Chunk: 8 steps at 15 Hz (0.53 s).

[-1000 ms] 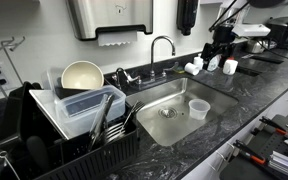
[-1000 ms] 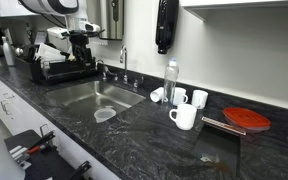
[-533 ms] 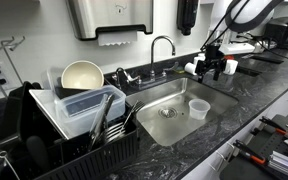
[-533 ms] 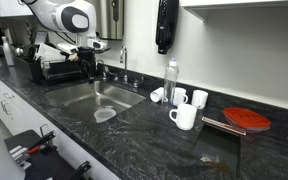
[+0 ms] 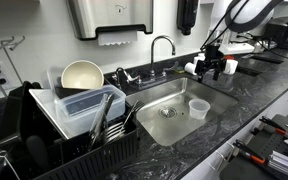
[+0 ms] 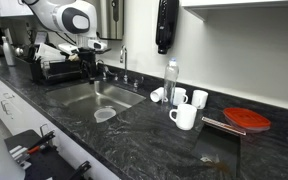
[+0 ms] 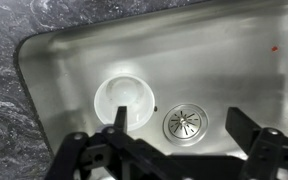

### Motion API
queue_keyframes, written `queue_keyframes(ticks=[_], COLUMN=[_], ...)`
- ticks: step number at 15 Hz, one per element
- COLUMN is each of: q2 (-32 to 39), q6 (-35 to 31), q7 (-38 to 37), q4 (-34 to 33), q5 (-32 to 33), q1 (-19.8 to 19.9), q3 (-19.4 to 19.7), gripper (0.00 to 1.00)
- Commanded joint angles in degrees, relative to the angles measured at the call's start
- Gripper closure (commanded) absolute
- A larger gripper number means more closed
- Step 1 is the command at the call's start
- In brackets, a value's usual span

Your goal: Move the bowl from the sink to the counter

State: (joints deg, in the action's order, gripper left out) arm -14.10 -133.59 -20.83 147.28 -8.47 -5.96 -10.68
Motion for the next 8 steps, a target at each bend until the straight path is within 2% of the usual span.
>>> queue_keyframes(ticks=[1, 3, 6, 8], q2=[5.11, 9.02, 16.1, 20.77], q6=[-4.68, -6.47, -7.41, -7.72], q7=[1.7, 2.69, 9.85, 11.59], q4=[-0.45, -1.33, -3.81, -6.09], q5=[-0.49, 0.11, -3.89, -4.25], q1=[0.4, 0.59, 0.0, 0.24], q3=[1.57, 2.55, 4.03, 4.05], gripper=[0.0, 0.0, 0.0, 0.0])
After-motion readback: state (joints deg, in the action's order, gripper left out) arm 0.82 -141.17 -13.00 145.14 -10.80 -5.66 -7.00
